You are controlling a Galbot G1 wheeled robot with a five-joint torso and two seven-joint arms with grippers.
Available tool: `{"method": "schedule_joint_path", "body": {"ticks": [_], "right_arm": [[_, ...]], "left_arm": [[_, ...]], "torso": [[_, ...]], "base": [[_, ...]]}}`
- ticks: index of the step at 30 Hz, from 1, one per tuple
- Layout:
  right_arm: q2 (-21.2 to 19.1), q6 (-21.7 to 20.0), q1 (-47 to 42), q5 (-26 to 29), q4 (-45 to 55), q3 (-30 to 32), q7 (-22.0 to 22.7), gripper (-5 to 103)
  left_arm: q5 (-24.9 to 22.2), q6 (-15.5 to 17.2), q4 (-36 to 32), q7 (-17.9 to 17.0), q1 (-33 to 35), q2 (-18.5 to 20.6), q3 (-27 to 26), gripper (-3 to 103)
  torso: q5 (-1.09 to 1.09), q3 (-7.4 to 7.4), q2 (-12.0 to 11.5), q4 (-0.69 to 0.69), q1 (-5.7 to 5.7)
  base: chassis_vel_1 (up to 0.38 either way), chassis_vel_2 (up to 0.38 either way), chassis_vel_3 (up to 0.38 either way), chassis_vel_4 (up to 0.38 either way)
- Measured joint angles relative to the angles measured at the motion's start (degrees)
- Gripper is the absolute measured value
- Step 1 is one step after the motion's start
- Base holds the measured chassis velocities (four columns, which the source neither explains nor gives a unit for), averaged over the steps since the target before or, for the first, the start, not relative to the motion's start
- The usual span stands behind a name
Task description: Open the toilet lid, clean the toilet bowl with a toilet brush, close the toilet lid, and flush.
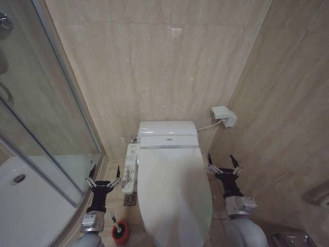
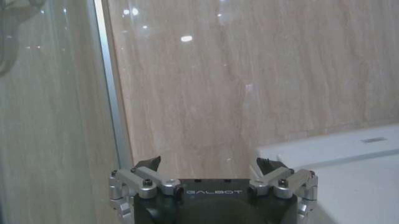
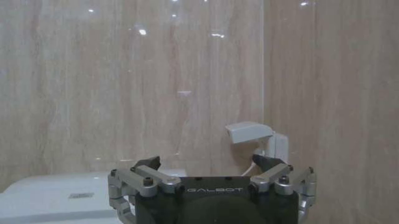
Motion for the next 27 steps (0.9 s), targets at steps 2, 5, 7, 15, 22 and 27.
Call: {"method": "schedule_joint_path", "body": {"ticks": [2, 5, 7, 15, 22, 27], "right_arm": [[0.0, 0.0, 0.0, 0.0, 0.0, 0.0, 0.0, 100], [0.0, 0.0, 0.1, 0.0, 0.0, 0.0, 0.0, 100], [0.0, 0.0, 0.1, 0.0, 0.0, 0.0, 0.0, 100], [0.0, 0.0, 0.0, 0.0, 0.0, 0.0, 0.0, 100], [0.0, 0.0, 0.0, 0.0, 0.0, 0.0, 0.0, 100], [0.0, 0.0, 0.0, 0.0, 0.0, 0.0, 0.0, 100]], "left_arm": [[-0.1, 0.0, 0.4, 0.0, -0.3, 0.2, 0.0, 100], [-0.1, 0.0, 1.0, 0.0, -0.7, 0.3, 0.3, 100], [-0.1, 0.0, 1.3, 0.0, -1.0, 0.3, 0.5, 100], [-0.1, 0.0, 2.3, 0.4, -2.2, 0.3, 1.9, 100], [-0.6, 0.2, 3.7, 0.5, -3.6, 0.5, 2.3, 100], [-3.1, 1.1, 5.5, 0.1, -5.7, 1.4, 1.7, 100]], "torso": [[0.0, 0.02, 0.0, 0.01, 0.04], [0.0, 0.03, 0.0, 0.02, 0.08], [-0.01, 0.03, 0.0, 0.02, 0.08], [0.0, 0.0, 0.0, -0.01, 0.0], [0.0, 0.01, 0.0, 0.0, 0.04], [0.0, 0.03, 0.0, 0.01, 0.07]], "base": [[-0.087, 0.096, 0.119, -0.089], [-0.084, 0.114, 0.072, -0.091], [-0.032, 0.069, 0.045, -0.042], [-0.004, 0.009, 0.004, -0.005], [-0.059, 0.041, 0.049, -0.051], [-0.064, 0.052, 0.06, -0.047]]}}
